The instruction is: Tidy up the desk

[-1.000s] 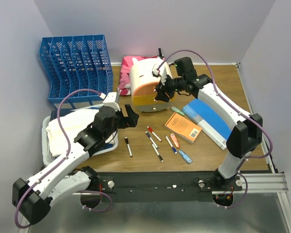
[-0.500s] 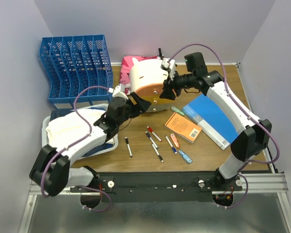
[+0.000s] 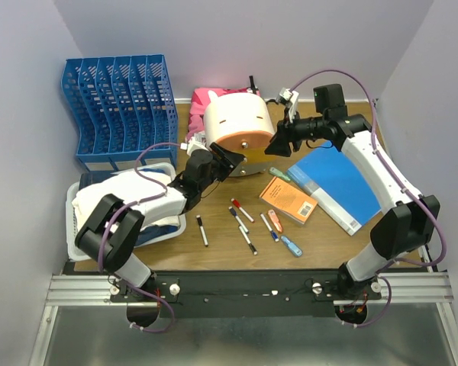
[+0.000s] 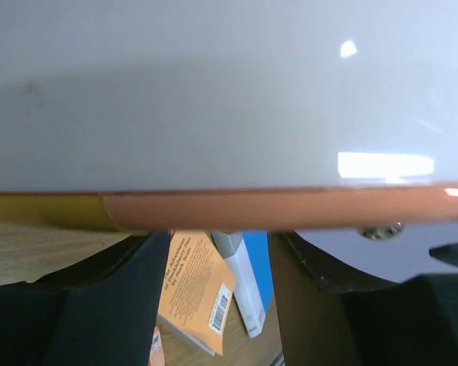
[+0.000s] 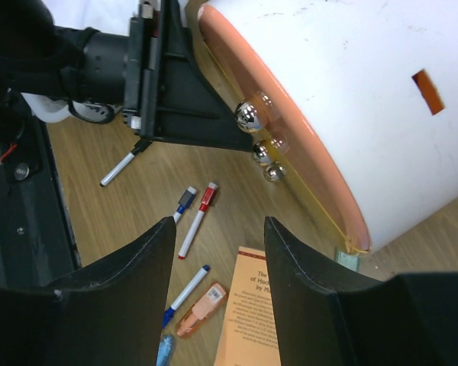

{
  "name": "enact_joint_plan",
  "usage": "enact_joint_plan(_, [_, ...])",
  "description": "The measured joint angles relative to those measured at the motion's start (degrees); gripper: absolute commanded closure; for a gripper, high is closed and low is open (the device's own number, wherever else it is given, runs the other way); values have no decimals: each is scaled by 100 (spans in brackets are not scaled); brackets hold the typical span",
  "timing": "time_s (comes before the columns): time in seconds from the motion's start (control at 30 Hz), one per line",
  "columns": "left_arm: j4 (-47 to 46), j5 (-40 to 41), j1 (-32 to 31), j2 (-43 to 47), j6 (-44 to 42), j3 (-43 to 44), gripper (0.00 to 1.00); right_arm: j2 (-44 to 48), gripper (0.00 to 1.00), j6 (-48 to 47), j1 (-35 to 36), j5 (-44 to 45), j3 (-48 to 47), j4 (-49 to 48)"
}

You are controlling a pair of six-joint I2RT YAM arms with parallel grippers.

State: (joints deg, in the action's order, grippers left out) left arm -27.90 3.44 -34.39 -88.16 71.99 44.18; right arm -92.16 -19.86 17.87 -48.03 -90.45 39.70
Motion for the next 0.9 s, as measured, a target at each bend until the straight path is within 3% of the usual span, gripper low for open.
enact_joint_plan(0.17, [-105, 170, -70, -417, 317, 201, 47, 44, 43, 103, -48, -116, 133, -42])
enact_joint_plan(0.37, [-157, 358, -160, -584, 520, 328, 61, 116, 43, 157, -111, -179, 214, -101])
enact_joint_plan(0.53, [-149, 387, -173, -605, 577, 378, 81, 153, 43, 184, -144, -221, 286, -109])
enact_joint_plan(0.9, [-24, 229, -175, -299, 647, 107, 86, 225, 43, 179, -256, -223, 568, -111])
